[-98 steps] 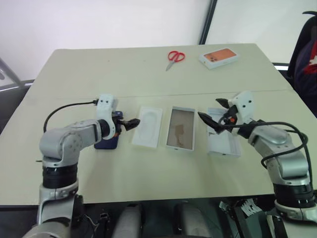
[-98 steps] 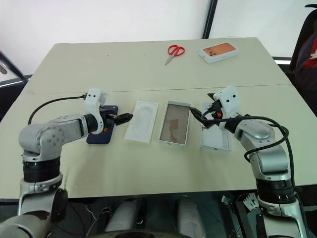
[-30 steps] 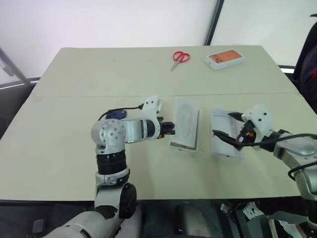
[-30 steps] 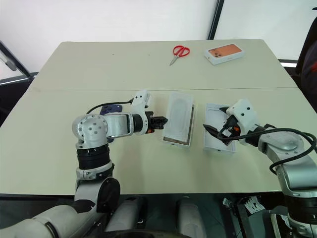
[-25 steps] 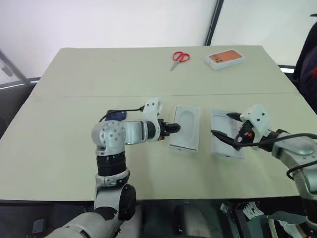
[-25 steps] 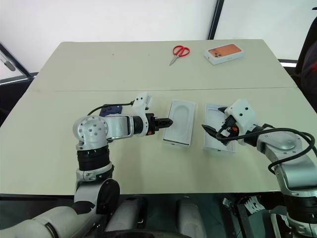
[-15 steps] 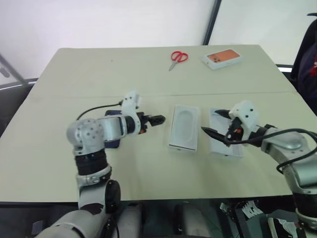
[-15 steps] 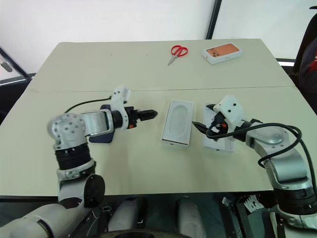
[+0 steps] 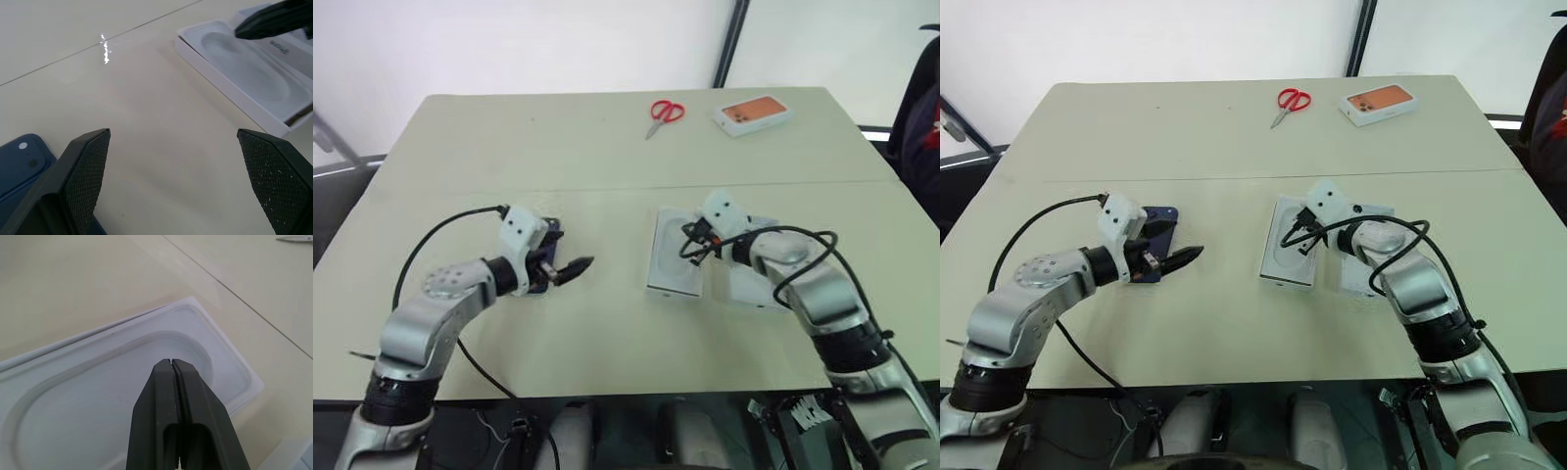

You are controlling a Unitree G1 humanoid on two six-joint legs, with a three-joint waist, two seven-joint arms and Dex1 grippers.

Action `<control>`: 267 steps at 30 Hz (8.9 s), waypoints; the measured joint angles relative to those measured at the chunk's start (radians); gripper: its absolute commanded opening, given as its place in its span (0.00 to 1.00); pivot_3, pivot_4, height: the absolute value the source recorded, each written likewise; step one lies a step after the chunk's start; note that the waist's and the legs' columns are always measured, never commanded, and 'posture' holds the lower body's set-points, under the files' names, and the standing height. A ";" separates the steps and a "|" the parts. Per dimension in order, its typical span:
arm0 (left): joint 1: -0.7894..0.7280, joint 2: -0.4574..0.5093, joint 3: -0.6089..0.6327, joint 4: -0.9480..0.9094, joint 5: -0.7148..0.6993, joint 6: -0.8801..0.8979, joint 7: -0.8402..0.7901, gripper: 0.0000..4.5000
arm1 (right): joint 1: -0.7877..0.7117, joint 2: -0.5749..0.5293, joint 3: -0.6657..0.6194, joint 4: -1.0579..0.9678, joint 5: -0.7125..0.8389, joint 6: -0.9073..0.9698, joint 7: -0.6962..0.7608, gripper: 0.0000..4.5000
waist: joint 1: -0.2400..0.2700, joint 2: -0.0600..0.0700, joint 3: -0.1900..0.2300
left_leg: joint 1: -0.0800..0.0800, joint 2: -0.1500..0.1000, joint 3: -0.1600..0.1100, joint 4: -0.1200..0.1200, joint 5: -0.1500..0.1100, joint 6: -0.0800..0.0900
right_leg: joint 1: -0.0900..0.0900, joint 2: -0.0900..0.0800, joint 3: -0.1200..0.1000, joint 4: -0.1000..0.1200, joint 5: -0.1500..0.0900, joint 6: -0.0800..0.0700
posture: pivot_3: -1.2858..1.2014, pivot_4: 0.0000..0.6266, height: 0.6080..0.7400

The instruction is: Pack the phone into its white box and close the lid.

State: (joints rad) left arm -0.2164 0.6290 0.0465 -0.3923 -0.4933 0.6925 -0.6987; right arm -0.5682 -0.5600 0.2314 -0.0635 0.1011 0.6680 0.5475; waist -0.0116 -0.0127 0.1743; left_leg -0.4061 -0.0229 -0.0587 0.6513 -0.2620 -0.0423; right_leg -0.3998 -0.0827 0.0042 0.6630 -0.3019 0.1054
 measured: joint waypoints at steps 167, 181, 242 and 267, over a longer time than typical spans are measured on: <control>-0.242 -0.131 0.482 0.280 -0.227 0.869 0.378 1.00 | -0.311 0.629 0.328 0.610 -0.347 -0.284 0.032 0.01 | -0.019 -0.002 -0.005 | 0.000 0.000 -0.002 -0.003 0.006 -0.011 | -0.006 0.001 -0.001 0.006 0.001 -0.002 | 0.52 0.24 1.00; -0.256 -0.244 0.495 0.264 -0.311 0.898 0.394 1.00 | -0.294 0.632 0.311 0.605 -0.372 -0.309 0.050 0.01 | -0.009 -0.003 -0.005 | 0.000 0.001 -0.002 -0.003 0.006 -0.011 | -0.005 0.001 -0.001 0.005 0.001 -0.002 | 0.52 0.24 1.00; -0.399 -0.365 0.795 0.329 -0.480 0.914 0.650 0.13 | -0.106 0.342 0.181 -0.113 -0.237 -0.034 0.260 0.00 | -0.006 -0.006 -0.004 | -0.003 0.001 -0.003 -0.003 0.006 -0.011 | -0.008 0.001 -0.001 0.003 0.002 -0.001 | 0.52 0.24 1.00; -0.360 -0.152 0.633 0.335 -0.600 0.833 0.792 0.96 | -0.067 0.234 0.160 -0.158 -0.160 0.066 0.149 0.00 | -0.010 -0.007 -0.004 | -0.001 0.000 -0.002 -0.004 0.007 -0.012 | -0.008 0.005 0.000 0.004 0.002 -0.002 | 0.52 0.24 1.00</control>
State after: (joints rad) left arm -0.5760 0.4769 0.6798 -0.0570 -1.0933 1.5252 0.0937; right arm -0.6356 -0.3260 0.3913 -0.2217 -0.0594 0.7344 0.6968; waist -0.0212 -0.0193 0.1705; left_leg -0.4073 -0.0226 -0.0604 0.6470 -0.2552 -0.0546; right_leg -0.4079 -0.0777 0.0037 0.6671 -0.3003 0.1034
